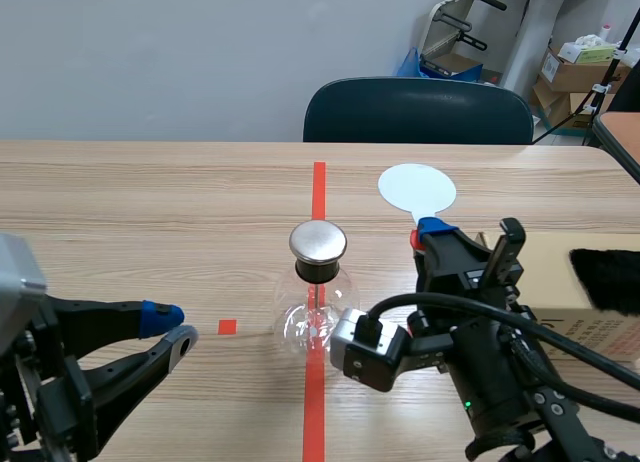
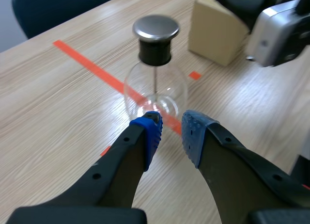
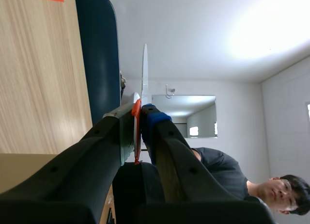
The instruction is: Do the electroscope experiment
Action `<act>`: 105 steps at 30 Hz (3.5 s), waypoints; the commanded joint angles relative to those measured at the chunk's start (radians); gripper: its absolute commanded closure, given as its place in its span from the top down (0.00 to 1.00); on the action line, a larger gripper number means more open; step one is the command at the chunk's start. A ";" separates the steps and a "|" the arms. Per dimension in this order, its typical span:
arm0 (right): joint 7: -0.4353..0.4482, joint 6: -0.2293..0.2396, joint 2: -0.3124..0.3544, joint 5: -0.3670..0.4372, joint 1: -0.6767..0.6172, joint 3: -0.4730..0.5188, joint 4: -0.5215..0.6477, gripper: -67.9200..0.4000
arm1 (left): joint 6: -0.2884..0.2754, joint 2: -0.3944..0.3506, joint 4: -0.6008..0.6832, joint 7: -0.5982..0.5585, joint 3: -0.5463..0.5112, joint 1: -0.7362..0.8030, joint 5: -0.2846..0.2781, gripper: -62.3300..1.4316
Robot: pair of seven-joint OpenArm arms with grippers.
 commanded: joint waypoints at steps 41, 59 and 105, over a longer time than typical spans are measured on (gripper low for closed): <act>-0.187 -0.021 0.017 -0.058 -0.024 -0.006 -0.003 0.02 | -0.041 0.436 -0.620 -0.122 0.001 -0.387 0.358 0.08; -0.187 -0.021 0.017 -0.058 -0.024 -0.006 -0.003 0.02 | -0.040 0.446 -0.640 -0.113 0.001 -0.393 0.373 0.09; -0.208 -0.021 0.016 -0.058 -0.024 -0.006 -0.003 0.02 | -0.041 0.446 -0.640 -0.113 0.001 -0.394 0.373 0.09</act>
